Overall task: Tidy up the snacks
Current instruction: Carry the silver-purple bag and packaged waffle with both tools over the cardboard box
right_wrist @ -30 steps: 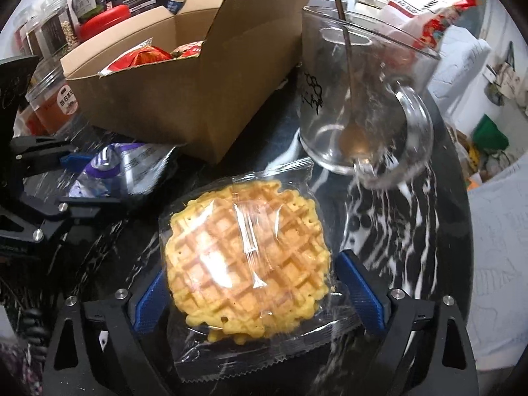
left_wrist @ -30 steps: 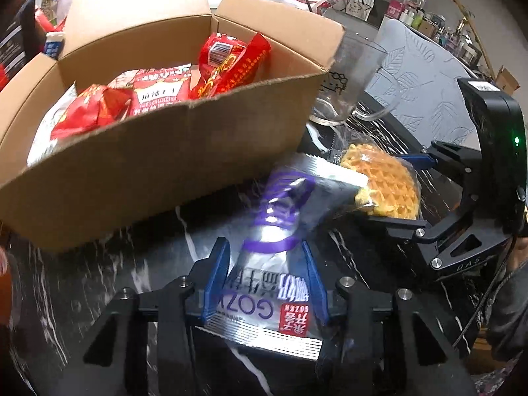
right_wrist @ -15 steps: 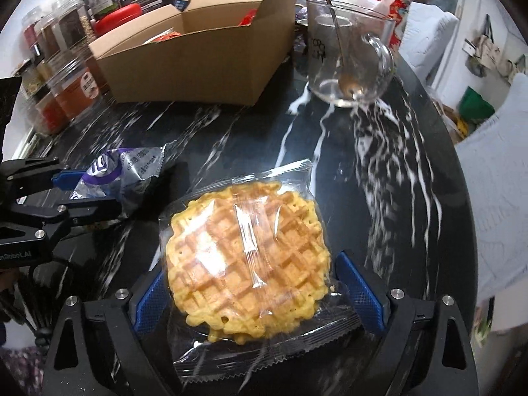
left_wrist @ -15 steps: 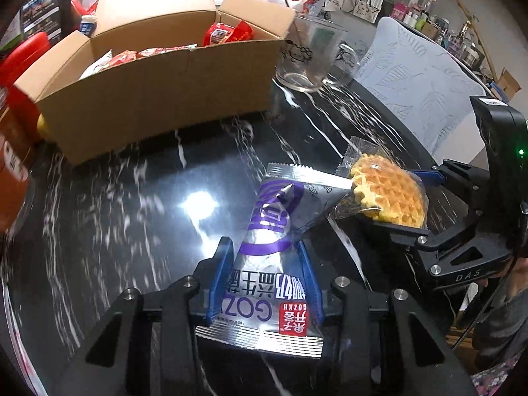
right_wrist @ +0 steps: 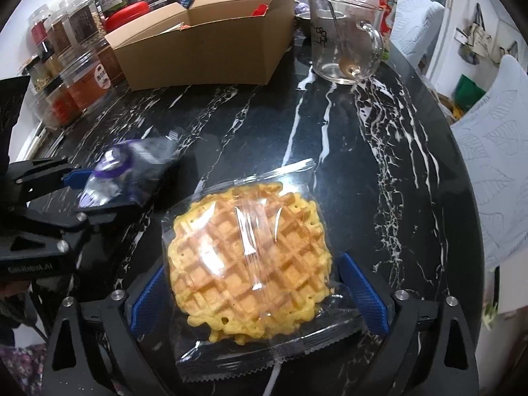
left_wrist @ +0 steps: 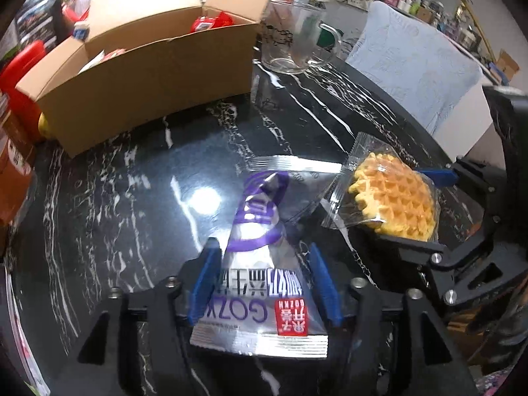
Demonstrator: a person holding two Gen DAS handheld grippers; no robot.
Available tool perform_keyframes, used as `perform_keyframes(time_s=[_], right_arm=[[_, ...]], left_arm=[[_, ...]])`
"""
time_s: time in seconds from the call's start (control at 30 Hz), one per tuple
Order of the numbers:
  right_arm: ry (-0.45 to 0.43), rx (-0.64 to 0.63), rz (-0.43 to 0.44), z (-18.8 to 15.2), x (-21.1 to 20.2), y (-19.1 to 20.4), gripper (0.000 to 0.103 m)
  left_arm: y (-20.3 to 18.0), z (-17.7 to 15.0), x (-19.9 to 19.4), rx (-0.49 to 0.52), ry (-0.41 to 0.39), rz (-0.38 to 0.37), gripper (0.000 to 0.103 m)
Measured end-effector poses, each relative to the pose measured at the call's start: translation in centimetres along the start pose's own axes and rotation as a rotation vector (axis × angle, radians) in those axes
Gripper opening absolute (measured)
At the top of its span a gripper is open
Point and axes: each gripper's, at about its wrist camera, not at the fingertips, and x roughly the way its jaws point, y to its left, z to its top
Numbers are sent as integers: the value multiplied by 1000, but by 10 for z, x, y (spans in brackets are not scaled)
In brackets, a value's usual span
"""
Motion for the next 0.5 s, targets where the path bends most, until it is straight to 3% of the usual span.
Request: perform_keyframes(time_s=[0.17, 0.23, 0.5], right_arm=[[-5, 2, -18, -1, 1, 1, 103], [-12, 3, -27, -2, 1, 2, 103], [-59, 59, -22, -8, -7, -1, 87]], left_arm=[[-11, -1, 2, 49, -32, 42, 63], [-10, -2, -1, 39, -52, 48, 44], [0, -9, -9, -30, -65, 28, 38]])
